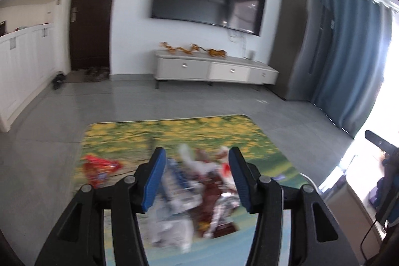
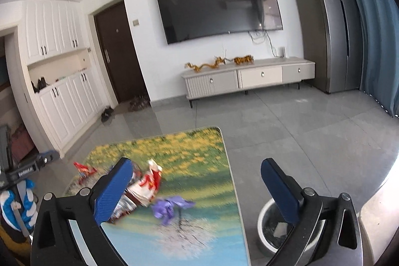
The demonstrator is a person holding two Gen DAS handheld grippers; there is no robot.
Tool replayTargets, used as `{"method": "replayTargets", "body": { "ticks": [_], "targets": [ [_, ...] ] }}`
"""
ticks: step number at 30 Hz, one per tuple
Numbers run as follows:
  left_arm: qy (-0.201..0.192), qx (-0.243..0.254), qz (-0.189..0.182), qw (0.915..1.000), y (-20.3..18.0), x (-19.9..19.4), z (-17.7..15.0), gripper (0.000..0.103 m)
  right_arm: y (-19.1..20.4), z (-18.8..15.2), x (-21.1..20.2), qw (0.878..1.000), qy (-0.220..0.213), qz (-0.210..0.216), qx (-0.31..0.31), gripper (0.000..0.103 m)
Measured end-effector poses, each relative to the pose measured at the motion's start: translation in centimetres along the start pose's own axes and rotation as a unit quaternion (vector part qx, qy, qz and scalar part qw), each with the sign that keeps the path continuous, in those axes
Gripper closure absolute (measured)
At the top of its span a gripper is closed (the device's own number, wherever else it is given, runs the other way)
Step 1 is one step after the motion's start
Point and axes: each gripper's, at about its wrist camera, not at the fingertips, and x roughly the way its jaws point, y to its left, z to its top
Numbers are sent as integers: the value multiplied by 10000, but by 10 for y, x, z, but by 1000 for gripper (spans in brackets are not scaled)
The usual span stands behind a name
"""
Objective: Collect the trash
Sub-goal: 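Move both open grippers back over the table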
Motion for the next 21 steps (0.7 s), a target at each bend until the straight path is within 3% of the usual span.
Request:
{"method": "replayTargets", "body": {
  "ticks": [6, 10, 20, 21],
  "targets": [
    [-138, -373, 418, 9983, 59, -27, -9, 52, 21, 7, -1, 9998, -110, 140, -116, 0],
    [-155, -489, 466, 9976, 75, -37, -17, 52, 30, 8, 3, 9994, 5, 291, -212, 0],
    [179, -402, 245, 9987, 66, -26, -44, 52, 41, -1, 21, 9976, 324, 463, -404, 0],
    [208, -381, 178, 9989, 63, -24, -48, 46, 40, -1, 23, 9975, 342, 469, -405, 0]
  ]
}}
